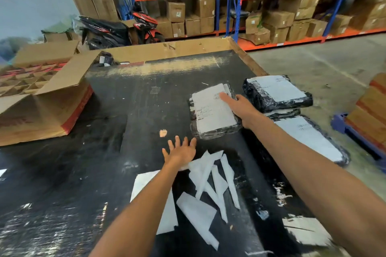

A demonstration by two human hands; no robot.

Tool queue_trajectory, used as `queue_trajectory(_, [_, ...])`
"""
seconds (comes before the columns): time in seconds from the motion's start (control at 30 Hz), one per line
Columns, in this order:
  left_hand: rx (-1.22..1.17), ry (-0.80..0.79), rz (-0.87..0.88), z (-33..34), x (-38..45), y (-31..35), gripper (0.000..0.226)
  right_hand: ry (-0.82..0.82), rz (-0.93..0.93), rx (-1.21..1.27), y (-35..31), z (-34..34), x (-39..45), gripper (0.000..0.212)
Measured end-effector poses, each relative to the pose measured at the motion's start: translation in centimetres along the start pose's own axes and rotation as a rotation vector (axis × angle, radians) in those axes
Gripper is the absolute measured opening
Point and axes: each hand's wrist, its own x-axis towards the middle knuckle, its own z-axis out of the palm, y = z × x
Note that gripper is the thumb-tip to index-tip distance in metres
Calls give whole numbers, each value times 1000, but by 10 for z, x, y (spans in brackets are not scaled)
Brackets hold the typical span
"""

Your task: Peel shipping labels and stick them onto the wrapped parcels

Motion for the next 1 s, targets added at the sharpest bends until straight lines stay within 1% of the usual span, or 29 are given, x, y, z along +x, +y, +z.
queue_trajectory(0.07, [88,9,-6,12,-8,8,74,-29,10,55,-8,-26,-19,113])
queue_trajectory(0.17, [190,87,-10,25,-14,8,82,-32,-14,40,-5,-70,-44,95])
queue_trajectory(0.27, [189,140,-22,25,-19,11,83,-4,-62,22,6,-114,-70,61])
queue_trajectory(0.3, [171,150,-32,25,-21,13,82,17,-62,11,10,-127,-78,56])
queue_trajectory(0.4, [146,157,-63,26,-25,20,79,66,-11,23,25,-165,-95,49])
queue_trajectory(0.43, [141,160,-63,30,-26,24,78,79,9,36,31,-179,-100,43])
queue_trajectory(0.5, [126,172,-64,32,-25,20,75,101,48,46,38,-191,-99,36])
queue_trajectory(0.53, [119,175,-66,33,-26,21,74,113,66,23,41,-198,-100,38])
queue_trajectory(0.57, [116,174,-70,34,-27,20,73,128,88,-10,43,-202,-99,48])
queue_trajectory(0.63, [115,183,-73,36,-26,20,73,145,125,-101,48,-206,-94,84])
queue_trajectory(0.67, [114,186,-72,37,-25,21,72,141,131,-158,48,-207,-92,99])
queue_trajectory(0.7, [110,189,-73,38,-25,21,72,144,130,-217,49,-208,-87,107])
queue_trajectory(0.73, [108,195,-75,39,-25,21,71,147,128,-288,47,-208,-83,110])
queue_trajectory(0.77, [108,200,-78,40,-25,20,71,138,131,-348,45,-208,-80,106])
queue_trajectory(0.83, [97,210,-81,41,-24,19,71,151,110,-429,40,-209,-77,88])
queue_trajectory(0.87, [95,212,-80,41,-24,19,71,152,106,-480,41,-210,-73,83])
queue_trajectory(1.0, [78,208,-78,41,-25,19,70,199,139,-631,40,-208,-72,91])
